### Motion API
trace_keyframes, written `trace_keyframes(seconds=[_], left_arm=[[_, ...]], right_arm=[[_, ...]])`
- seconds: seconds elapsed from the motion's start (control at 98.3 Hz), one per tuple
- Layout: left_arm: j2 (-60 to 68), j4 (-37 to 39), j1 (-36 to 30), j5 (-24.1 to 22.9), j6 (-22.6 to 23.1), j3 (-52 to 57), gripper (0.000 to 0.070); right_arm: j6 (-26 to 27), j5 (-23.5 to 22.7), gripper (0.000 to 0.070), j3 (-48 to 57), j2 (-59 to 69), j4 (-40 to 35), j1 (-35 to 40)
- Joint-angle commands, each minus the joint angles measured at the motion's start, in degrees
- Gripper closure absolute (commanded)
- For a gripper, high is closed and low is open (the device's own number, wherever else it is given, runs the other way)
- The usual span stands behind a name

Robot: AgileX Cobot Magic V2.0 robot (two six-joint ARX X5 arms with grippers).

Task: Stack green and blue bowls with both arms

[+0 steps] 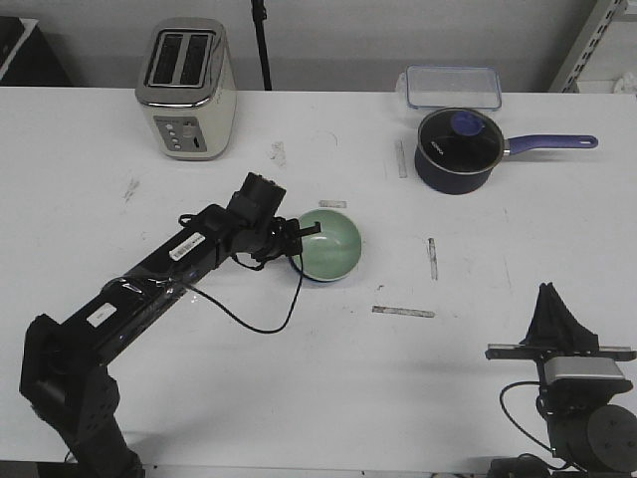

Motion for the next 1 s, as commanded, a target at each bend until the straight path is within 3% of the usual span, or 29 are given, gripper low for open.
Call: trace_keyframes(seconds=[0.0,0.142,0.681,0.885,0.986], left_arm=[[0.9,0.17,-0.33,0.22,-0.15,1.31,0.0569],[0.9,0.17,-0.33,0.39,-0.13,1.31,0.0482],[-6.43,0.59,-0.11,0.17,1.07,1.38,0.0485],[-10.05,0.61,0.28,-2.69,7.06,1.33,0.0518],[-11.87,1.09,1.18,-5.57,10.64,0.7,0.0665]], right_arm=[[0.72,0.0,0.0684,0.17,-0.04,0.77,0.07],[0.74,0.0,0.0684,0.17,-0.04,0.77,0.07],[0.74,0.0,0.0684,0.17,-0.04,0.77,0.07],[0.72,0.0,0.0684,0.17,-0.04,0.77,0.07],[0.72,0.0,0.0684,0.17,-0.04,0.77,0.07]])
